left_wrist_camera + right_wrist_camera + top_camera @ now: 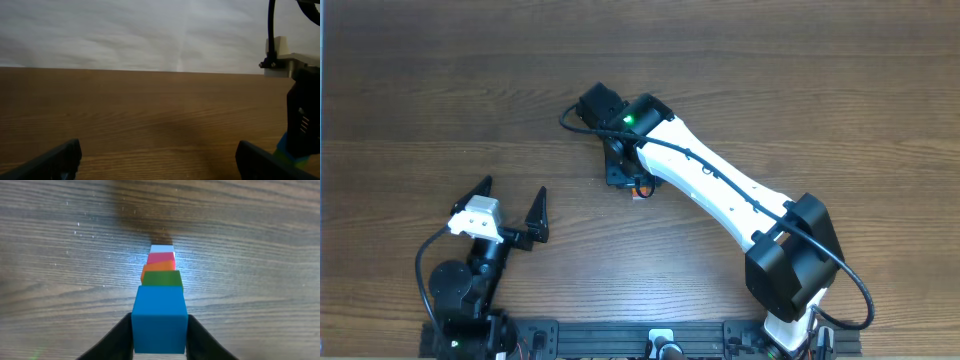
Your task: Stack Cubes
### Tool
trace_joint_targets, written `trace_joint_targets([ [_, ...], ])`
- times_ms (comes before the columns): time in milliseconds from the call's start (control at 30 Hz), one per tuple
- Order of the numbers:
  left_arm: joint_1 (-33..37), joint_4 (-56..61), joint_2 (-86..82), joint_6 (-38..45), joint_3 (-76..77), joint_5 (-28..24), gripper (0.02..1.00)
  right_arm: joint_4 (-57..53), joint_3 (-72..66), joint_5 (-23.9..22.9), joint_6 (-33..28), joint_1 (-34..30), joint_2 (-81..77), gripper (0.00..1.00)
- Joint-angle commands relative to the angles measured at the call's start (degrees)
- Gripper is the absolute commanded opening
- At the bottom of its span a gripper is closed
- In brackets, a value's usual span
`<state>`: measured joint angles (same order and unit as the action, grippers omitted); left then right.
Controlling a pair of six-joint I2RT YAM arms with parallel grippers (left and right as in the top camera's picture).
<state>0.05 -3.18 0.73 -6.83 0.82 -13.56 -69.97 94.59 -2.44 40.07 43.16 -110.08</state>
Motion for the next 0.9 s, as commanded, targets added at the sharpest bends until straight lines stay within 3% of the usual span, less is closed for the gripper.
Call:
trace_joint_targets([
  [33, -0.3, 0.2, -0.4, 0.8, -0.5, -0.5, 0.996, 0.1, -0.2, 0.0, -0.3, -0.5, -0.7, 0.404],
  [233, -0.3, 0.2, -0.4, 0.8, -0.5, -0.5, 1.0, 0.1, -0.2, 0.0, -0.3, -0.5, -0.7, 0.527],
  [367, -0.3, 0.2, -0.4, 0.8, -0.5, -0.5, 0.998, 0.2, -0.2, 0.0, -0.3, -0.5, -0.7, 0.768],
  [400, -0.3, 0.2, -0.4, 0.8, -0.5, -0.5, 1.0, 0.3, -0.2, -0.2, -0.3, -0.5, -0.7, 0.941],
  [433, -0.3, 0.2, -0.4, 0.8, -0.5, -0.5, 1.0, 0.5, -0.2, -0.4, -0.5, -0.6, -0.7, 0.991],
  [667, -0.3, 0.2, -0.4, 0.8, -0.5, -0.5, 1.0, 8.0, 0.9, -7.2, -9.0, -4.6, -0.7, 0.991],
  [900, -0.3, 0.2, -0.4, 0.8, -0.5, -0.5, 1.0, 9.1, 11.5, -11.6, -19.1, -16.4, -0.6, 0.991],
])
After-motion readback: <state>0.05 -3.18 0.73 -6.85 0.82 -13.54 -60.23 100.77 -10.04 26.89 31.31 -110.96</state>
